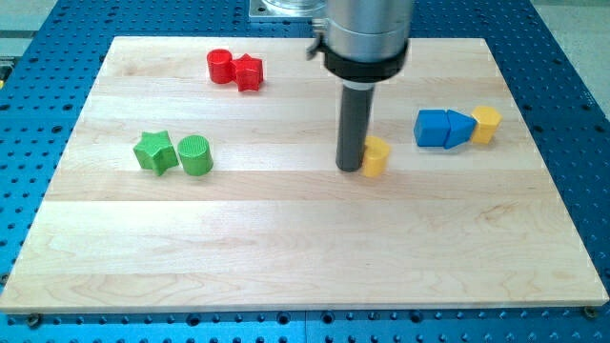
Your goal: Place the heart left to the blue blocks
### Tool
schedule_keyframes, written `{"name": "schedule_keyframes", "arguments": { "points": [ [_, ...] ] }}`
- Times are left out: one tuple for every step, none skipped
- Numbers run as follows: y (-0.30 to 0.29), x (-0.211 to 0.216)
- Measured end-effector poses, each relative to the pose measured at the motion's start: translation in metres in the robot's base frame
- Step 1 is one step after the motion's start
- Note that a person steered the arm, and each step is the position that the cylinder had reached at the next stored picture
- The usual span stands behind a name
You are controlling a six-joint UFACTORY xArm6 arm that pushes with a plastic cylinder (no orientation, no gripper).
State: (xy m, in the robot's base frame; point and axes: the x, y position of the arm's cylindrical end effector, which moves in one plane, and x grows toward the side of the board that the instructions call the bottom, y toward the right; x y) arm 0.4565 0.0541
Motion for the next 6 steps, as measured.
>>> {"name": "schedule_keyframes", "arguments": {
  "points": [
    [0.002, 0.032],
    [0.025, 0.018],
    [0.052, 0.018],
    [0.057, 0.022],
    [0.057, -0.007],
    [0.06, -0.024]
  ]
}}
